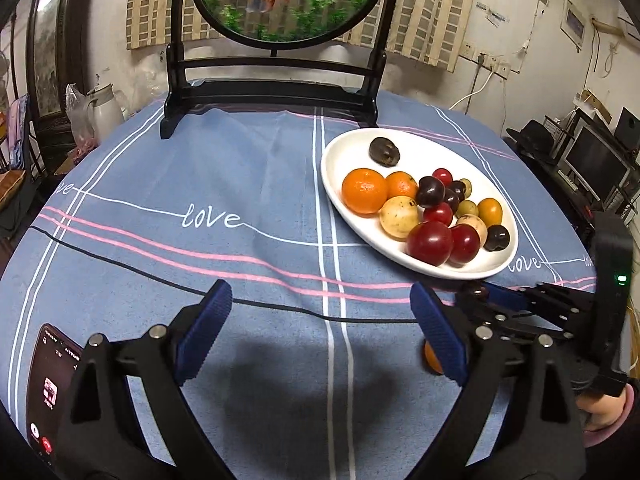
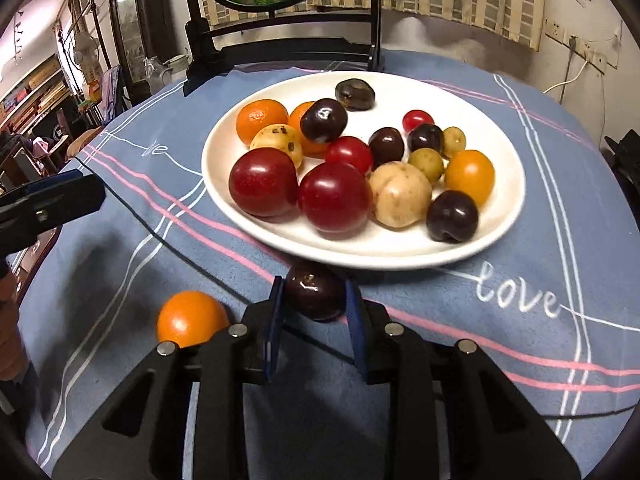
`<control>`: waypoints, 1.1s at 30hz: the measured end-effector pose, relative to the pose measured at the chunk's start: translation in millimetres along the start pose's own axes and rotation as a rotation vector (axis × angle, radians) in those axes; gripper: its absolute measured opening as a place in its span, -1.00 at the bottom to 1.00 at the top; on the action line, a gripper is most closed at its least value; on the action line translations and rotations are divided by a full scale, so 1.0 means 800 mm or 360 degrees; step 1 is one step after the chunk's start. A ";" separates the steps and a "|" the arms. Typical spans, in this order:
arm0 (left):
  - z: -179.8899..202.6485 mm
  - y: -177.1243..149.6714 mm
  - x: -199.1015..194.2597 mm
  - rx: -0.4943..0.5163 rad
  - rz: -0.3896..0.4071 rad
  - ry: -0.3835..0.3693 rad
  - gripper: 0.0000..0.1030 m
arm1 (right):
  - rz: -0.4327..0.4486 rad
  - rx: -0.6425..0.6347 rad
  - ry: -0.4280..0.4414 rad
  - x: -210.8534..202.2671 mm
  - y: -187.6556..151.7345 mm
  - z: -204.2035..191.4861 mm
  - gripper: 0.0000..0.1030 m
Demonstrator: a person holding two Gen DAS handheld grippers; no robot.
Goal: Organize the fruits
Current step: 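Grasp a tangerine with the left tool while the right tool grasps a dark plum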
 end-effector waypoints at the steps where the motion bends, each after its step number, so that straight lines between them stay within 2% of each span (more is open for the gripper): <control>1: 0.004 -0.001 0.000 0.0018 -0.0010 -0.0020 0.79 | 0.0013 0.0015 0.0033 -0.010 -0.002 0.000 -0.43; 4: 0.039 -0.009 0.001 0.0180 -0.0034 -0.0126 0.79 | 0.0069 0.0076 0.0080 -0.034 -0.004 0.007 -0.42; 6: 0.076 -0.015 -0.003 0.0355 -0.0017 -0.0201 0.79 | 0.0094 0.0116 0.0085 -0.045 -0.005 0.016 -0.42; 9: 0.116 -0.024 -0.005 0.0539 0.0018 -0.0248 0.74 | 0.0104 0.0153 0.0092 -0.054 -0.010 0.025 -0.42; 11: 0.129 -0.027 -0.001 0.0594 0.0027 -0.0240 0.68 | 0.0090 0.0168 0.0103 -0.054 -0.013 0.027 -0.42; 15: 0.133 -0.029 0.019 0.0593 -0.0001 -0.0204 0.48 | 0.0067 0.0189 0.0137 -0.052 -0.014 0.026 -0.42; 17: 0.132 -0.032 0.027 0.0581 -0.0042 -0.0221 0.27 | 0.0078 0.0188 0.0130 -0.054 -0.013 0.027 -0.42; 27: 0.137 -0.041 0.043 0.0586 -0.0093 -0.0240 0.23 | 0.0107 0.0201 0.0152 -0.065 -0.008 0.029 -0.42; 30: 0.141 -0.044 0.045 0.0553 -0.0119 -0.0296 -0.05 | 0.0117 0.0203 0.0148 -0.068 -0.008 0.030 -0.42; 31: 0.143 -0.045 0.047 0.0541 -0.0136 -0.0329 -0.20 | 0.0121 0.0206 0.0149 -0.070 -0.007 0.030 -0.42; 33: 0.143 -0.047 0.049 0.0531 -0.0139 -0.0330 -0.21 | 0.0128 0.0209 0.0160 -0.073 -0.006 0.029 -0.42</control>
Point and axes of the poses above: each gripper's, at about its wrist camera, not at the fingertips, and x roughly the way its jaws point, z to its right, y to its top, the point moved 9 cm from there along x, roughly the way its jaws point, and after that the axes turned 12 degrees about x, right-handed, at the moved point
